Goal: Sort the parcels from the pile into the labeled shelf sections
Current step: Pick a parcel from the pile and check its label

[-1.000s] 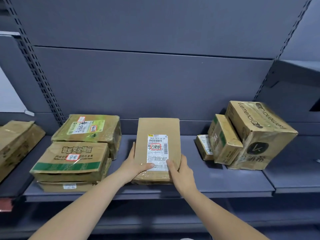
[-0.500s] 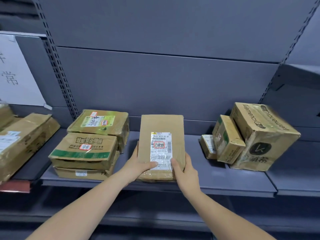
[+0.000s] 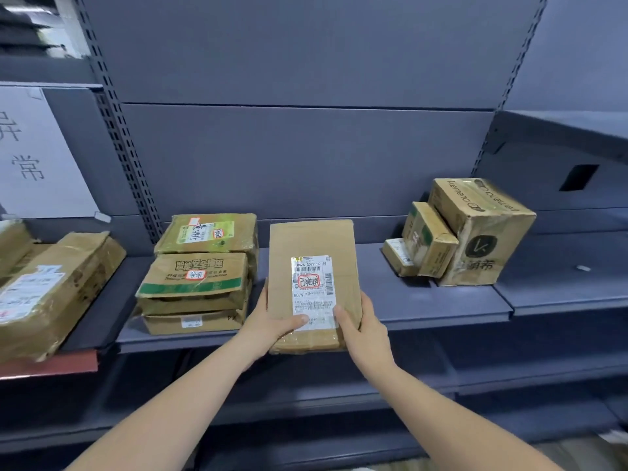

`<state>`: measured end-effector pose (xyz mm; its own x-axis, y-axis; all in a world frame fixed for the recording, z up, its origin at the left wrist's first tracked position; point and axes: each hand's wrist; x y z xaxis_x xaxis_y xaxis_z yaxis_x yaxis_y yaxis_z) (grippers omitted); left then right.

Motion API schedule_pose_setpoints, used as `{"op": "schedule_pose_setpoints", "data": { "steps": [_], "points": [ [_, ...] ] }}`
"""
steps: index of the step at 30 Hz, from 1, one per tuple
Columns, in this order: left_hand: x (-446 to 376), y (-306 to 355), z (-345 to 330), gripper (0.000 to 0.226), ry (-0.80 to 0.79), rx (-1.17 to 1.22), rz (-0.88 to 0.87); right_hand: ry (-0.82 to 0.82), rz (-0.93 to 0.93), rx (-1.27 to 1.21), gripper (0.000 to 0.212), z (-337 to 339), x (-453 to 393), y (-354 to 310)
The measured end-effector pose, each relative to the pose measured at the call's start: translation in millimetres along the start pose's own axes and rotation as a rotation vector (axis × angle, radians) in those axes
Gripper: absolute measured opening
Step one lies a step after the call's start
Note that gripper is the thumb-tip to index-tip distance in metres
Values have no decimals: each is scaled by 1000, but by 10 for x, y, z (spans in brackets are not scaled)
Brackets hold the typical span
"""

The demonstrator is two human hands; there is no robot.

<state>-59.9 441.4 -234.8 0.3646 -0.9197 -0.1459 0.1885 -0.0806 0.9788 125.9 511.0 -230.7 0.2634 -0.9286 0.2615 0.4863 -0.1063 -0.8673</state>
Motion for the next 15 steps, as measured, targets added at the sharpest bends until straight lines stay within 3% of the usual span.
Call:
{"op": "schedule_pose_setpoints", "data": {
  "steps": [3, 15],
  "points": [
    [241, 12, 94, 100, -19, -8, 19, 35, -16, 8, 58, -73, 310, 46],
    [1101, 152, 337, 105, -56, -6, 46, 115, -37, 32, 61, -337, 1235, 229]
  ]
}}
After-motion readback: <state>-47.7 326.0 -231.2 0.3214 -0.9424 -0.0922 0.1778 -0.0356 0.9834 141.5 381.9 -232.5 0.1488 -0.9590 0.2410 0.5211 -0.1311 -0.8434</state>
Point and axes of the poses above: each hand's wrist, its own x-axis away from the middle knuckle, its own z-axis out of the back of the hand, y = z × x, and after that the axes turned 15 degrees about -z, right-handed
